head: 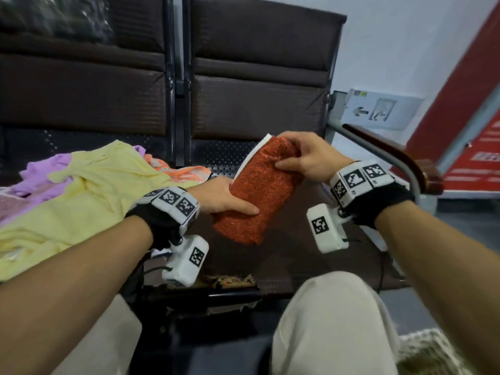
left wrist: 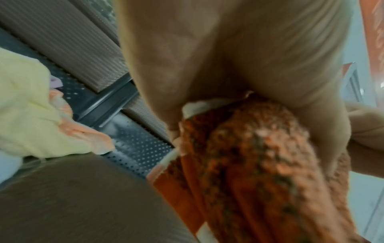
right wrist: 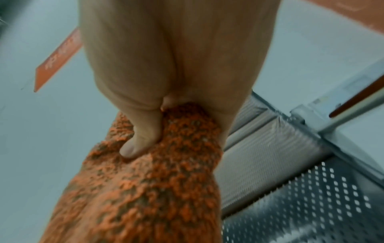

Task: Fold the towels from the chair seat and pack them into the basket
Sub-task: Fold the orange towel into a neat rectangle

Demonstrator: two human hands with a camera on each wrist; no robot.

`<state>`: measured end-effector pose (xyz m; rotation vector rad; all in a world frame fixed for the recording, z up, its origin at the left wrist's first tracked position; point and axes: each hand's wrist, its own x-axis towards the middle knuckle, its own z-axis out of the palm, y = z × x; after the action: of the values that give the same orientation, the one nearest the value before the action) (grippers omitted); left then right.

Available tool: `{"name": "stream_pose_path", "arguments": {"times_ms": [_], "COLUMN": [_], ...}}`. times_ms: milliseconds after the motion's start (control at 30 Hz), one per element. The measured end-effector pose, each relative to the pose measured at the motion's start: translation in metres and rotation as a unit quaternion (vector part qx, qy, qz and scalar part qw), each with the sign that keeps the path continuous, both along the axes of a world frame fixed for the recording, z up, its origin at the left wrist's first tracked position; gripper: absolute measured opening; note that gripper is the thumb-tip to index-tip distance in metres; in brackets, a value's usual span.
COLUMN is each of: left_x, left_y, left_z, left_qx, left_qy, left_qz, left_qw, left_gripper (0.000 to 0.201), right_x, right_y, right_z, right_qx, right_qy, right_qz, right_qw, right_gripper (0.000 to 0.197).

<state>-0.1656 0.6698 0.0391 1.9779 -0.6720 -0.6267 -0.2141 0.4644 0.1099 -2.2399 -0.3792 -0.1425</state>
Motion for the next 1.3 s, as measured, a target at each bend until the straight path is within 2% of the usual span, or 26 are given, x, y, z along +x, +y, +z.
{"name": "stream_pose_path", "arguments": {"times_ms": [167, 233, 300, 367, 433, 500, 633, 767, 833, 967, 1067, 1233, 1300], "left_x": [-0.027, -0.040, -0.054, -0.072, -0.091, -0.111, -0.157, -0.204, -0.227, -0.260, -0.274, -0.299, -0.307], "left_y": [-0.041, -0.059, -0.078, -0.101, -0.127, -0.156, -0.212, -0.256, -0.270, -0.285, -0.286, -0.282, -0.283], "left_z": [0.057, 0.075, 0.086, 0.091, 0.087, 0.077, 0.030, -0.044, -0.082, -0.151, -0.193, -0.239, -0.249], "left_qx": [-0.040, -0.044, -0.008, 0.041, 0.065, 0.098, 0.172, 0.216, 0.244, 0.289, 0.324, 0.390, 0.393], "left_qy": [-0.105, -0.141, -0.176, -0.198, -0.160, -0.140, -0.178, -0.177, -0.171, -0.134, -0.131, -0.083, -0.063], "left_qz": [-0.020, -0.036, -0.076, -0.131, -0.196, -0.246, -0.305, -0.347, -0.370, -0.434, -0.468, -0.552, -0.563], "left_qw": [0.993, 0.988, 0.981, 0.971, 0.965, 0.954, 0.920, 0.896, 0.880, 0.843, 0.812, 0.733, 0.724], "left_gripper": [0.031, 0.035, 0.043, 0.045, 0.042, 0.042, 0.045, 0.033, 0.033, 0.042, 0.042, 0.049, 0.048], "right_x": [-0.045, -0.066, -0.092, -0.121, -0.156, -0.192, -0.262, -0.319, -0.343, -0.377, -0.391, -0.398, -0.401], "right_y": [-0.036, -0.054, -0.076, -0.101, -0.121, -0.139, -0.170, -0.198, -0.207, -0.213, -0.210, -0.195, -0.191], "right_z": [0.050, 0.055, 0.050, 0.039, 0.022, 0.002, -0.056, -0.129, -0.167, -0.232, -0.268, -0.318, -0.335], "right_qx": [-0.009, 0.000, 0.034, 0.062, 0.074, 0.104, 0.161, 0.222, 0.229, 0.164, 0.092, 0.013, 0.013], "right_qy": [-0.074, -0.069, -0.020, 0.051, 0.084, 0.079, 0.095, 0.178, 0.225, 0.307, 0.372, 0.458, 0.473], "right_qz": [-0.045, -0.084, -0.136, -0.161, -0.182, -0.216, -0.295, -0.358, -0.391, -0.413, -0.389, -0.360, -0.370], "right_qw": [0.996, 0.994, 0.990, 0.984, 0.977, 0.968, 0.937, 0.889, 0.863, 0.842, 0.838, 0.813, 0.800], "right_gripper": [0.036, 0.035, 0.039, 0.030, 0.016, 0.020, 0.027, 0.034, 0.034, 0.049, 0.044, 0.043, 0.044]}}
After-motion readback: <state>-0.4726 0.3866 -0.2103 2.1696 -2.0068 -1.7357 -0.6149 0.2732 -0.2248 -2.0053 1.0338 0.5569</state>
